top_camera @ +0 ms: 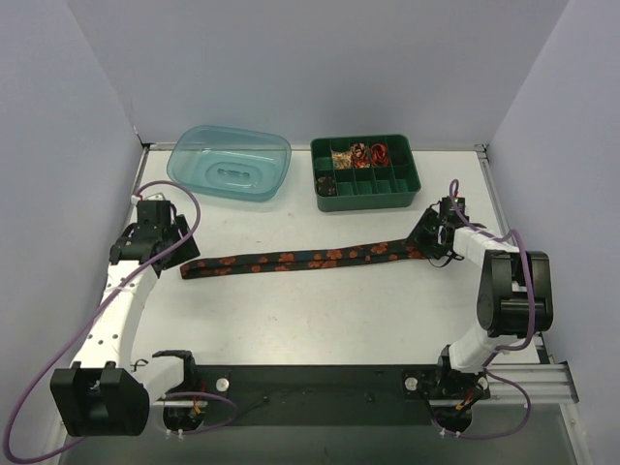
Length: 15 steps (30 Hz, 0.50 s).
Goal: Roll the ties
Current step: Flatten out the tie at the center of the board.
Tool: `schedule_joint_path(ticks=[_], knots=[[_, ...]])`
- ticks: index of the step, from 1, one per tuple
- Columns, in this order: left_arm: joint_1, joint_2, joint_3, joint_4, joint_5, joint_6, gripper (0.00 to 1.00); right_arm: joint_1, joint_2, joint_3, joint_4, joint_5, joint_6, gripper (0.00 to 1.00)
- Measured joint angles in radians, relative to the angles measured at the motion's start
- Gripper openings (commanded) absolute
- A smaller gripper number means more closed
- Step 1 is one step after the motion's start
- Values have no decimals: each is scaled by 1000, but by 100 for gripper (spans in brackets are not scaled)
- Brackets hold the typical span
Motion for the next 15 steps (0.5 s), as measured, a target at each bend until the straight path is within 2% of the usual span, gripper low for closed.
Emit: schedule_joint_path(ticks=[5,13,14,15], knots=[[0,5,0,0,5,1,76,5,1,0,0,0,5,42],[0,9,0,1,7,3,76,12,43,27,3,0,6,20],[0,9,0,1,7,3,76,13,48,32,4,0,7,13],[0,9,0,1,7,3,76,14,54,34,6,0,8,9]])
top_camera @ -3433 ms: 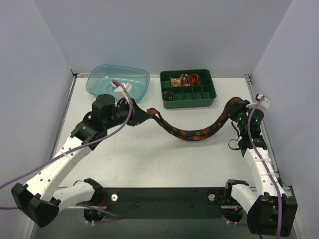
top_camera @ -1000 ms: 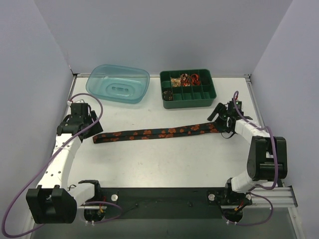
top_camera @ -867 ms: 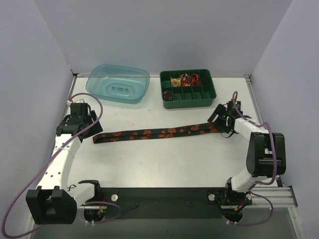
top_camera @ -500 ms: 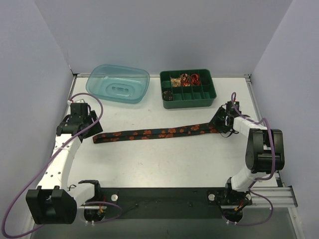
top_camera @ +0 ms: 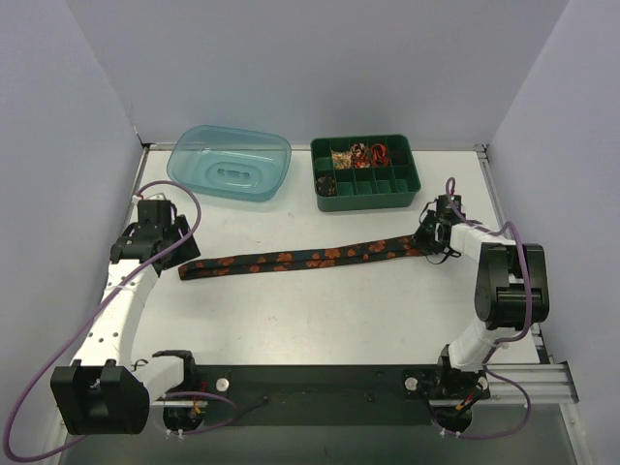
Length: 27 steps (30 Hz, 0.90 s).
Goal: Roll the ties
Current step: Flatten out the tie at the center of the board.
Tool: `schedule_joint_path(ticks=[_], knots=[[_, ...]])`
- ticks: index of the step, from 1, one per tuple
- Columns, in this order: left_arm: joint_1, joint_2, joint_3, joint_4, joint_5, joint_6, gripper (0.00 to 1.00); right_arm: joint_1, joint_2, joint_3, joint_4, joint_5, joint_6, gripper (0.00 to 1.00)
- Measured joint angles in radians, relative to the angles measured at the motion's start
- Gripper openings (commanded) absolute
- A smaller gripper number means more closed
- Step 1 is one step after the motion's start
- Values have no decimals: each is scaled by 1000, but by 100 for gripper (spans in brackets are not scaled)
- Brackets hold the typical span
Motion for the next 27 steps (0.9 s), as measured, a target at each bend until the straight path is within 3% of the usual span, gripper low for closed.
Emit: schedule_joint_path(ticks=[1,10,19,27], knots=[[0,0,0,0,0,0,76,2,2,0,2,0,-2,0],[0,0,-1,1,1,0,76,6,-5,-1,4,-2,4,0],[0,0,-5,8,13,0,75,10,-184,-12,-3,-7,2,0],[0,0,-22,16,27,0,75,-10,-198,-12,-13,35,-24,0]])
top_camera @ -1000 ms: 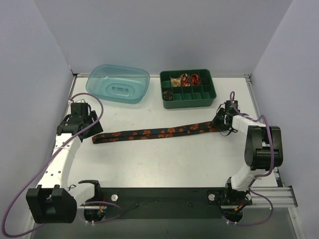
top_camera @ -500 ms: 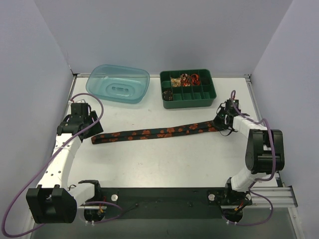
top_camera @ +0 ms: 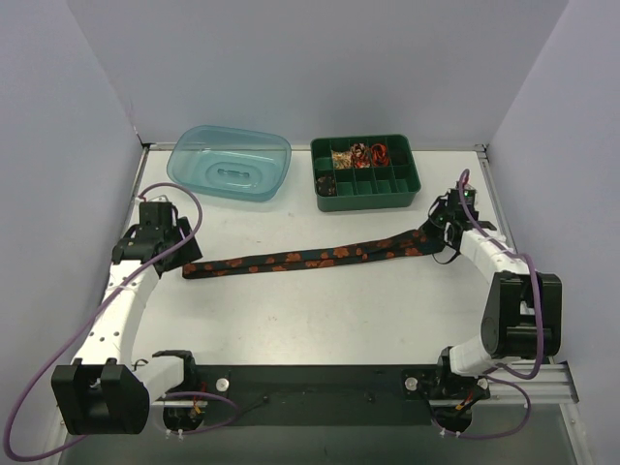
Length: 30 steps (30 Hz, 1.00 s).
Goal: Roll the ties
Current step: Flatten out the tie at the center of the board.
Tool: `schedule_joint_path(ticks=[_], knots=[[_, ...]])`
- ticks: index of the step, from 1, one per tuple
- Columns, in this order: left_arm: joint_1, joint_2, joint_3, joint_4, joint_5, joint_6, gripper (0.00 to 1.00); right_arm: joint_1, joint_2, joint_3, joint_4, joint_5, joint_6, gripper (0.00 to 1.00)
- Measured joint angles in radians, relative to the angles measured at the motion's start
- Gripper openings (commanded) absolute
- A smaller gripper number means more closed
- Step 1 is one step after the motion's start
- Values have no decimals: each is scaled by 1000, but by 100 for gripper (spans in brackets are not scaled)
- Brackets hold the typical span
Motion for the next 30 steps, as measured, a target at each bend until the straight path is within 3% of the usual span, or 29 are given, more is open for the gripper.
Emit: schedule_joint_path(ticks=[16,25,26,27,29,30], knots=[[0,0,-6,7,10,0,75,-132,7,5,-3,71,-25,0],[0,0,-11,14,26,0,75,-132,145,74,-7,113,-33,0],[0,0,-11,14,26,0,75,-132,160,82,-7,122,-33,2],[0,0,-11,14,26,0,75,-132,170,84,-7,134,-33,17],[0,0,-12,15,30,0,75,-132,176,85,-12,153,-30,36],[0,0,-13,16,32,0,75,-132,177,85,-17,167,-34,51]])
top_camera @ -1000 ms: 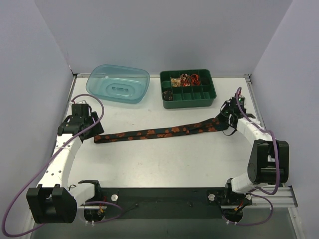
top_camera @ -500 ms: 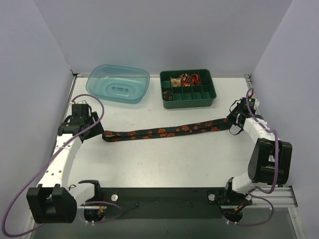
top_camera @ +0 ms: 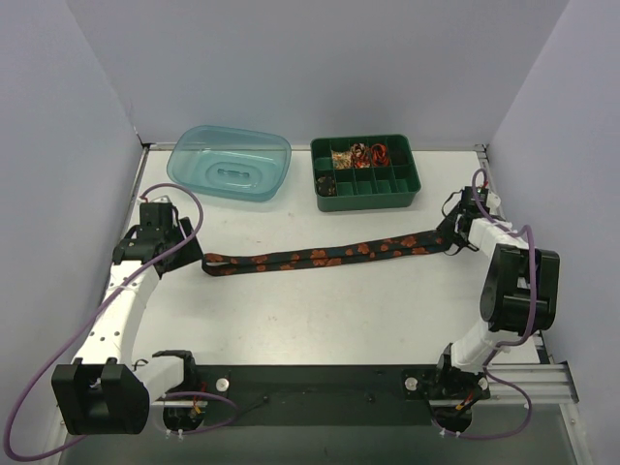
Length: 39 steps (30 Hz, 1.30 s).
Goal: Roll the ties
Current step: Flatten out the tie at the center of the board.
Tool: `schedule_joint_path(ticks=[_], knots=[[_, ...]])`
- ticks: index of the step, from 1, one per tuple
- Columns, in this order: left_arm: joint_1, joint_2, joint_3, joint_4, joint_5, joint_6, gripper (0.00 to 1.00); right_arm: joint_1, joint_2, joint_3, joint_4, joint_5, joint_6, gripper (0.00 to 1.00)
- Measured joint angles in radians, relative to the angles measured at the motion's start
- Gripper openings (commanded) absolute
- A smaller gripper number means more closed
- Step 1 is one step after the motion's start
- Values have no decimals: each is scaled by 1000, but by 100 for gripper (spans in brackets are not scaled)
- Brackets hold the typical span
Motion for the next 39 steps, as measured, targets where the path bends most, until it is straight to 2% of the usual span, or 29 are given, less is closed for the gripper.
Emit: schedule_joint_path(ticks=[4,7,11,14,15,18,24,31,39], knots=[[0,0,-1,5,5,0,75,4,-7,0,-6,34,3,76],[0,0,-1,11,14,0,75,21,-34,-1,-12,57,-5,80],[0,0,-4,28,47,-1,75,99,-97,0,-26,71,-30,71],[0,0,-17,51,90,-4,73,192,-116,13,-46,74,-55,45],[0,0,-22,59,105,-6,72,226,-115,20,-56,72,-60,31],[-7,0,-49,103,169,-28,70,313,-97,56,-102,63,-87,2],[-83,1,-116,229,274,-108,67,385,40,181,-194,70,-117,0],[-233,73,-116,346,312,-179,67,368,179,245,-329,140,-144,0],[-288,132,-98,418,316,-219,67,318,270,341,-415,146,-153,0]])
